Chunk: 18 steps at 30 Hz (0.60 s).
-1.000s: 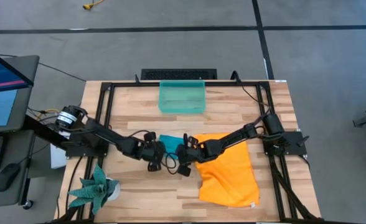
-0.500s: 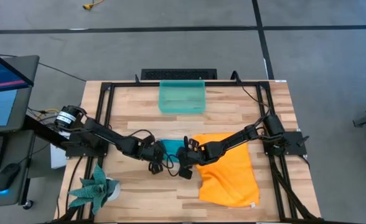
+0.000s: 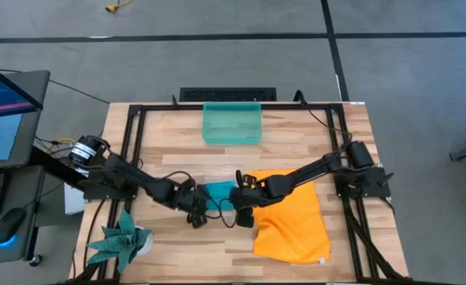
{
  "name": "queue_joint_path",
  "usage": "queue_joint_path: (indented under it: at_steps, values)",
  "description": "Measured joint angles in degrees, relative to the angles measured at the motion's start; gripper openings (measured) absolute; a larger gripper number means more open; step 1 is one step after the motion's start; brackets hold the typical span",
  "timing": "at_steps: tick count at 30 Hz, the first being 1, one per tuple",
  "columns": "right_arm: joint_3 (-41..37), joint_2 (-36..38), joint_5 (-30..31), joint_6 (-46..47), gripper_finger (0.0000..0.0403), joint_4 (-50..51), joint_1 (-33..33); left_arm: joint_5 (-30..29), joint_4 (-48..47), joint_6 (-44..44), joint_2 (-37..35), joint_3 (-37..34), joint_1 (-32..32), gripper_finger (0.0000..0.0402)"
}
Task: Roll microfiber towels into tight, uniform cylinder then place into a basket
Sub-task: Roll the blue microfiber cloth
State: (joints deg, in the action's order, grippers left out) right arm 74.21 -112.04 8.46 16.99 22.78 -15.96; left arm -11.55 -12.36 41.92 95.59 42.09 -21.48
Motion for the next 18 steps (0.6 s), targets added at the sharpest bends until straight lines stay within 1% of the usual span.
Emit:
queue_joint_path:
  at_steps: [3, 7, 10, 13, 16, 18]
  values:
    - [0.2, 2.0, 0.4, -4.1, 0.0178, -0.6, -1.2, -1.3, 0.1, 0.5, 0.1, 0.0, -0.6, 0.0132]
    - [0.2, 2.1, 0.5, -12.8, 0.0176, -5.0, -4.1, -1.5, 0.1, 1.0, 0.1, 0.0, -0.6, 0.0132]
    - [0.4, -0.2, 0.7, -19.0, 0.0176, -8.7, -6.3, -1.6, 0.1, 1.0, 0.1, 0.0, -0.7, 0.0132]
    - [0.2, -3.2, 0.8, -23.4, 0.0178, -9.5, -7.9, -1.6, 0.1, 1.0, 0.1, 0.0, -0.7, 0.0132]
    - [0.2, -5.2, 0.9, -25.7, 0.0176, -9.7, -8.6, -1.6, 0.2, 0.7, 0.1, -0.1, -0.7, 0.0132]
    - [0.3, -6.4, 2.1, -26.0, 0.0173, -9.9, -8.7, -1.7, 0.2, 0.6, 0.1, -0.1, -0.7, 0.0132]
